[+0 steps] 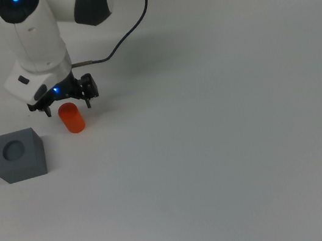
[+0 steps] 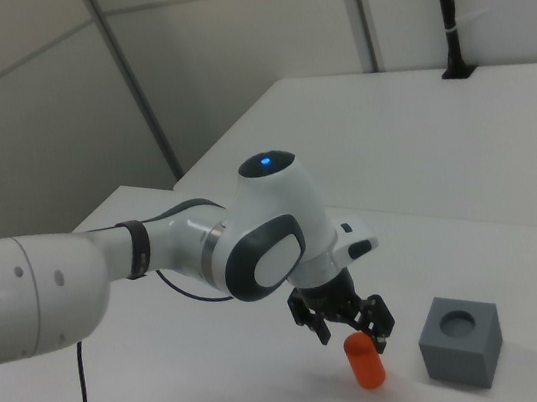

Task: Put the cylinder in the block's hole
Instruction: 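Close the gripper around the orange cylinder, then lift the orange cylinder and move it over the block's hole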

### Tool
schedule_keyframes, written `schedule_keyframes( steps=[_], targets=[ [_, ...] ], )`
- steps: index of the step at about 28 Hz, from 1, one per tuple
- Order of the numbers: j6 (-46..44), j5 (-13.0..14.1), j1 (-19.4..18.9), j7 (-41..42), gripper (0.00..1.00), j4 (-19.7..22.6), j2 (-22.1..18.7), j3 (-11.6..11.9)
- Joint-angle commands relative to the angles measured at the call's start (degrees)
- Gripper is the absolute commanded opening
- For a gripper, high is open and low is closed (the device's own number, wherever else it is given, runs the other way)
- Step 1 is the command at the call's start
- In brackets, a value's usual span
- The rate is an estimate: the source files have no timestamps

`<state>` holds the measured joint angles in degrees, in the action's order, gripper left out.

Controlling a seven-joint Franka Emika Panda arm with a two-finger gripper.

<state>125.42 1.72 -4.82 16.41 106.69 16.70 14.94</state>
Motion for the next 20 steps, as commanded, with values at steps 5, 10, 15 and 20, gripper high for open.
schedule_keyframes(
  steps=[5, 10, 15, 20],
  targets=[
    [1.7, -1.5, -0.2, 0.1, 0.65, -1.4, 2.5, -0.5],
    [1.7, -1.2, 0.0, 0.2, 0.2, -1.4, 2.6, -0.5],
    [1.1, -0.8, 0.0, 0.0, 0.0, -2.8, 2.5, -0.5],
    [0.6, -0.5, 0.2, 0.0, 0.0, -3.7, 1.8, -0.5]
  ],
)
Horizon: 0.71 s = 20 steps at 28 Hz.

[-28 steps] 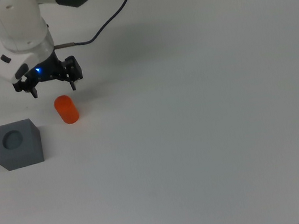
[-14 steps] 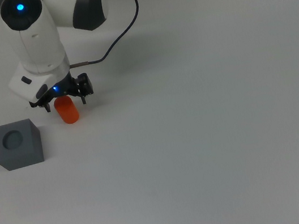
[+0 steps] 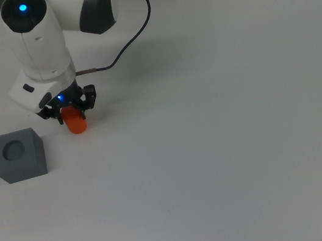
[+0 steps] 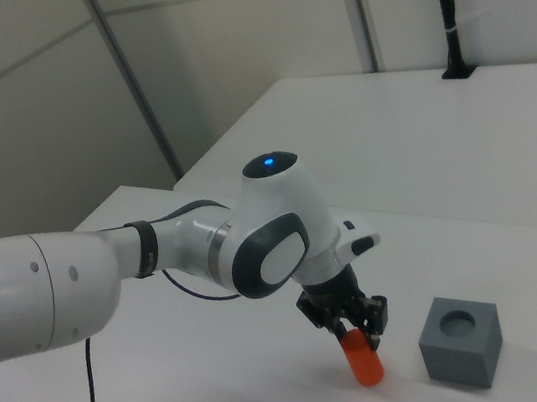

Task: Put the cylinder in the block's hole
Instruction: 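Lift the orange cylinder and move it over the block's hole, then lower the orange cylinder into the hole of the grey block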

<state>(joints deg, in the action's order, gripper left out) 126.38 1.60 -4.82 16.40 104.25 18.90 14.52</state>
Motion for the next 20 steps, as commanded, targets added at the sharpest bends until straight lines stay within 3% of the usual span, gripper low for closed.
schedule_keyframes(
  steps=[1, 7, 13, 20],
  targets=[
    [-0.4, -0.2, 0.2, -0.1, 0.0, -1.5, -0.4, -0.1],
    [-5.0, 1.7, 2.4, 0.1, 0.0, -6.5, -0.5, 0.2],
    [-5.4, 5.9, 6.7, 0.0, 0.0, -11.5, -0.4, 0.5],
    [-4.7, 8.7, 11.1, 0.1, 0.0, -14.3, 0.9, 0.5]
  ],
)
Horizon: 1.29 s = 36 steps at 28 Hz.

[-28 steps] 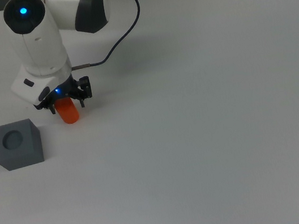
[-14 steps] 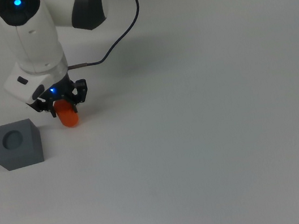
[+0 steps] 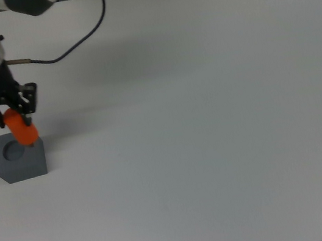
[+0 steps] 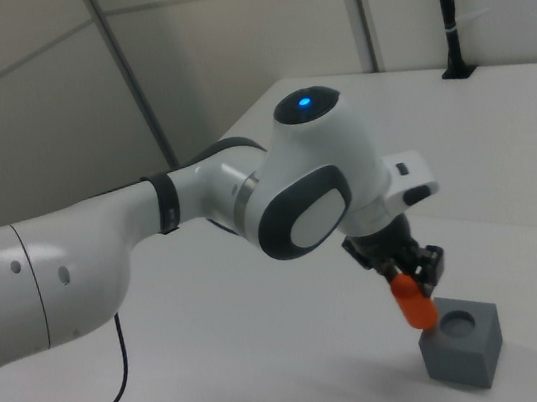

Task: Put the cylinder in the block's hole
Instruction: 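Lower the orange cylinder into the hole of the grey block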

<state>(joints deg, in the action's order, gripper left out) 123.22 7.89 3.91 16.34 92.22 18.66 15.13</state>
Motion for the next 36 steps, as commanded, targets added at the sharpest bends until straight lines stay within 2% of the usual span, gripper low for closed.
schedule_keyframes(
  steps=[1, 10, 17, 36],
  targets=[
    [-1.3, 2.4, 2.6, 0.3, 0.0, -2.2, 1.4, -0.1],
    [0.1, 2.5, 3.8, 0.2, 0.0, -5.0, 4.8, -0.1],
    [2.7, 2.6, 3.8, -0.2, 0.0, -5.0, 5.4, -0.4],
    [2.9, 2.5, 3.3, -0.2, 0.0, -4.9, 6.3, -0.8]
  ],
)
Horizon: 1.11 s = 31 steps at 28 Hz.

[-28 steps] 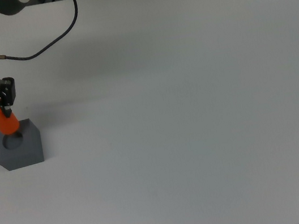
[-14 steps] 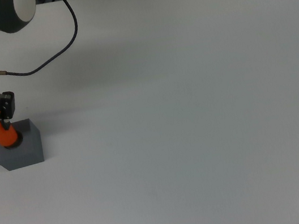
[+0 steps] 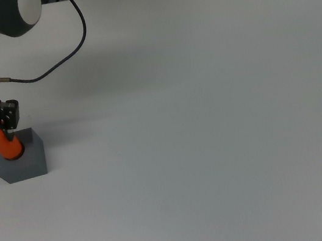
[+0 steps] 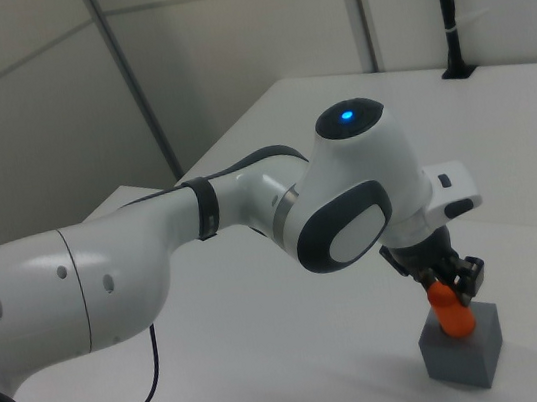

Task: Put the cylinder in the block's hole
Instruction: 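Lower the orange cylinder into the hole of the grey block, then open the gripper and raise it away from the cylinder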

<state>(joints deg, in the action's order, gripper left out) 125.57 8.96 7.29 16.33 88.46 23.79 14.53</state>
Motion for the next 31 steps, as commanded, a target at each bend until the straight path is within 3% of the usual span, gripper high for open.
schedule_keyframes(
  steps=[1, 2, 4, 7, 18, 22, 25, 31],
  targets=[
    [0.6, 1.4, -0.2, -0.2, 0.0, -1.2, 1.2, -0.2],
    [0.6, 1.4, -0.2, -0.2, 0.02, -1.2, 1.2, -0.2],
    [0.6, 1.4, -0.2, -0.2, 0.27, -1.1, 1.2, -0.4],
    [0.5, 1.1, -0.2, -0.2, 0.99, -1.2, 1.2, -0.4],
    [-0.4, 0.6, -0.2, 0.0, 1.0, -1.9, -1.0, -0.3],
    [-7.3, -0.5, -0.2, 0.4, 1.0, -4.7, -1.6, -0.1],
    [-15.5, -2.8, -0.2, 0.3, 1.0, -7.9, -1.6, -0.3],
    [-22.1, -3.6, -0.8, 0.4, 1.0, -9.1, -3.9, -0.6]
  ],
)
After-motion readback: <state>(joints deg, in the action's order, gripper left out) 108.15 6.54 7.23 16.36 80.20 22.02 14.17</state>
